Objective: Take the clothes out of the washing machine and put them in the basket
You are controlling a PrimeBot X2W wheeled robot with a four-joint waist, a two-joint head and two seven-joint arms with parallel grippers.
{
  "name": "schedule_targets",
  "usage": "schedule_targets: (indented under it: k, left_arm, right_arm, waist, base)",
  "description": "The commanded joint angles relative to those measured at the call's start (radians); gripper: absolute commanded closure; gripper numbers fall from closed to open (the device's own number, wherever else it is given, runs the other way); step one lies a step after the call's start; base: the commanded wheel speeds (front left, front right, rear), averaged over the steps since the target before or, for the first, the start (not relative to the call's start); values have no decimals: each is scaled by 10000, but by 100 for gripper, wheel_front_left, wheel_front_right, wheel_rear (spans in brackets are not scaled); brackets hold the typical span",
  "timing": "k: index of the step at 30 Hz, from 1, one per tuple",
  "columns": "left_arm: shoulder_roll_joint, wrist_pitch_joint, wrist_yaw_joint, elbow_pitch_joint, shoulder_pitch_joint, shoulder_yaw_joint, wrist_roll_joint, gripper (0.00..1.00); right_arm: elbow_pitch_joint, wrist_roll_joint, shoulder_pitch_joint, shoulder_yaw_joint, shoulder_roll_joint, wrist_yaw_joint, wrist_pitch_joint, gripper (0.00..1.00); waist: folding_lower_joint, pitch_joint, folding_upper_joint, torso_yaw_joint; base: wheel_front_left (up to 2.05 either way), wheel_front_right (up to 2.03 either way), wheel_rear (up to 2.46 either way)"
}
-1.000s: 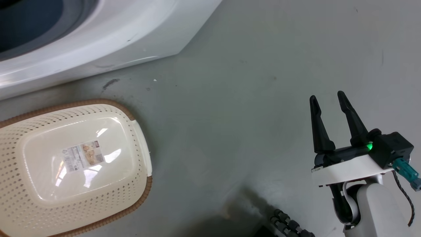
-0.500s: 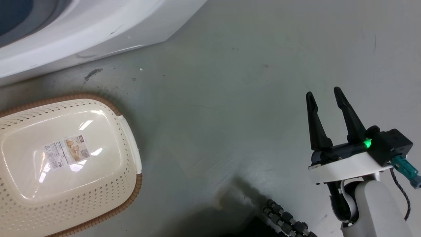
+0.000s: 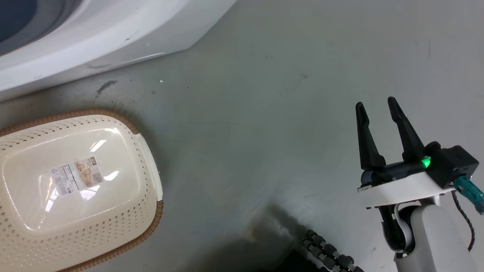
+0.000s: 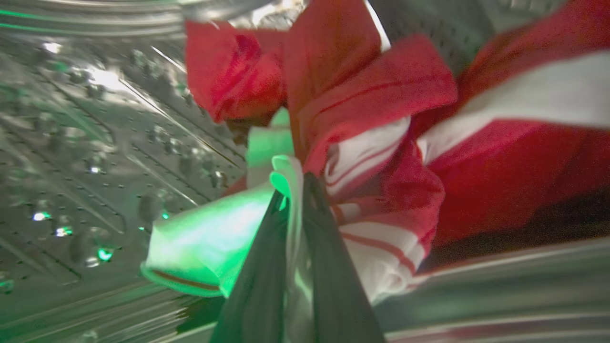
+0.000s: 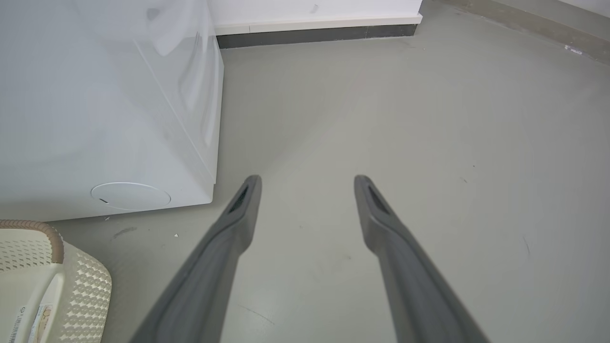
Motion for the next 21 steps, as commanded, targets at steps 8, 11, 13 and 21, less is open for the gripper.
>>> schedule_targets:
  k: [8,11,13,21]
  left_arm:
    - [-444,-2207,1105,-364,911,558,-374,100]
    - [-802,-3104,1413,-165,1313,801,-681,100]
    - [-1017,-3667,1546,6,1656,911,-871,100]
    - [-1881,-6019,1942,697,3165,1587,-1809,100]
  right_arm:
    - [5,-138,29,-249,1,-7,-20,0]
    - [19,-222,135,-345,3,-7,-18,0]
    - [6,-256,217,-415,1,-7,-18,0]
    - [63,-448,542,-680,0,-7,-18,0]
  waist:
    - [-1,-651,0,73]
    - [-1,-967,0,139]
    - [-1,-1207,0,190]
    - [-1,-2278,0,377]
  base:
    - [0,0,0]
    - [0,0,0]
    - [0,0,0]
    - [0,0,0]
